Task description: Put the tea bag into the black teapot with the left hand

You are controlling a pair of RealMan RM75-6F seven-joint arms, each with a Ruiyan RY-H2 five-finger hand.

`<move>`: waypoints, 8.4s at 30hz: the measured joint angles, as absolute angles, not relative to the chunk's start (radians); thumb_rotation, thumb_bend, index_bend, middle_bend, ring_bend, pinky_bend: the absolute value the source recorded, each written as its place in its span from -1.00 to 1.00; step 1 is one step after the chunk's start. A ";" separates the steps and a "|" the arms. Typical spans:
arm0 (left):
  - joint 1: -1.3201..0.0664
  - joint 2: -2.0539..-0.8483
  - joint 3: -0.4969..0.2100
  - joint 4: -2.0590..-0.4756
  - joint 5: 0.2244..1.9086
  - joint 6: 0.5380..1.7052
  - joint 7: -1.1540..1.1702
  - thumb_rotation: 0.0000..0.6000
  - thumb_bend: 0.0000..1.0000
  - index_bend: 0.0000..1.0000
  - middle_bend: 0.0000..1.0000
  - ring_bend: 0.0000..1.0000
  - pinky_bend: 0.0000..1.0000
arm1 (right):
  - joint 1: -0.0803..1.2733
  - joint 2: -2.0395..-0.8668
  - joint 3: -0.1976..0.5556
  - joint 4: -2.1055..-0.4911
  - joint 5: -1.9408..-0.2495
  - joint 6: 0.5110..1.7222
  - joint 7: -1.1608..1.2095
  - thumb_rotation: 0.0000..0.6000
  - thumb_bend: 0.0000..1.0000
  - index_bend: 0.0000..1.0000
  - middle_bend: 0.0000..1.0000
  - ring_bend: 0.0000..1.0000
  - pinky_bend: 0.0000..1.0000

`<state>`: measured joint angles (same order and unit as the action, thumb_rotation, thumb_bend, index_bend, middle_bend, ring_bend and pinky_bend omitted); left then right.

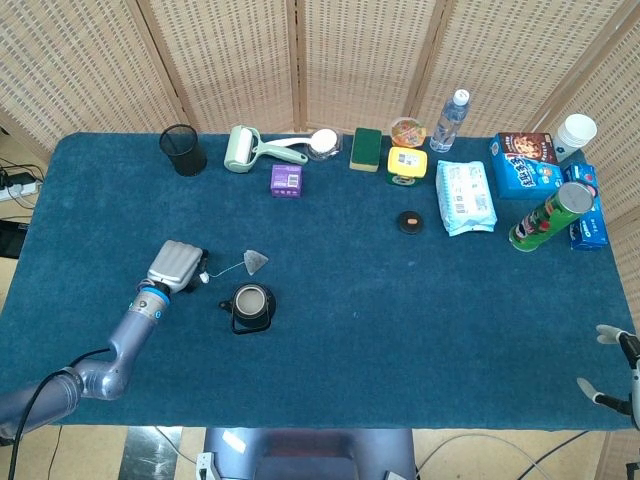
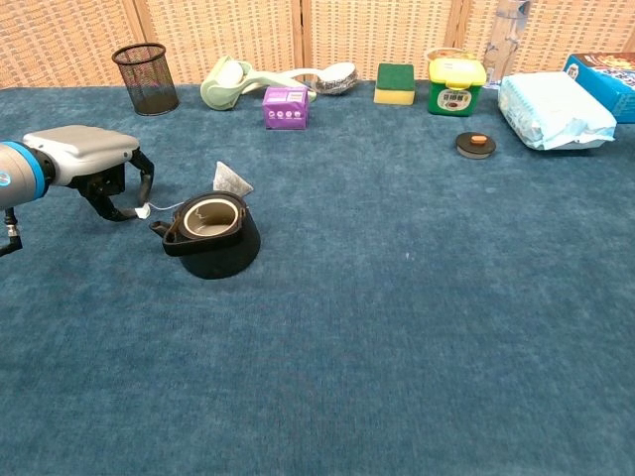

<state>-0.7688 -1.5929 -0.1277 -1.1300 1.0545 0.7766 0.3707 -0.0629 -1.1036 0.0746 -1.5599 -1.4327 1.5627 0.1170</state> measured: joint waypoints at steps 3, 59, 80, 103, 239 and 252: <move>-0.773 -1.599 -0.127 -1.128 1.056 0.776 0.371 1.00 -0.24 0.01 0.97 0.90 0.84 | -0.066 -1.104 0.075 -1.557 -1.432 1.566 0.121 1.00 -0.80 -0.47 -0.28 -0.39 -0.24; -0.814 -1.628 -0.134 -1.131 1.024 0.766 0.384 1.00 -0.10 0.12 0.97 0.90 0.84 | -0.096 -1.107 0.078 -1.534 -1.429 1.584 0.151 1.00 -0.80 -0.47 -0.27 -0.39 -0.24; -0.816 -1.604 -0.148 -1.172 1.012 0.779 0.370 1.00 0.01 0.29 0.97 0.90 0.84 | -0.100 -1.104 0.079 -1.538 -1.430 1.584 0.152 1.00 -0.80 -0.48 -0.27 -0.39 -0.24; -0.746 -1.320 -0.254 -1.613 1.092 0.921 0.171 1.00 0.02 0.29 0.97 0.90 0.84 | -0.090 -1.115 0.077 -1.529 -1.462 1.589 0.166 1.00 -0.80 -0.48 -0.27 -0.39 -0.24; -0.661 -1.012 0.000 -1.946 1.137 0.854 0.180 1.00 -0.08 -0.91 0.97 0.90 0.83 | -0.080 -1.102 0.068 -1.553 -1.505 1.600 0.144 1.00 -0.80 -0.47 -0.27 -0.39 -0.23; -0.762 -0.920 -0.010 -1.986 1.099 0.693 0.249 1.00 0.72 -0.91 0.97 0.90 0.83 | -0.083 -1.107 0.064 -1.552 -1.504 1.605 0.147 1.00 -0.80 -0.48 -0.27 -0.39 -0.23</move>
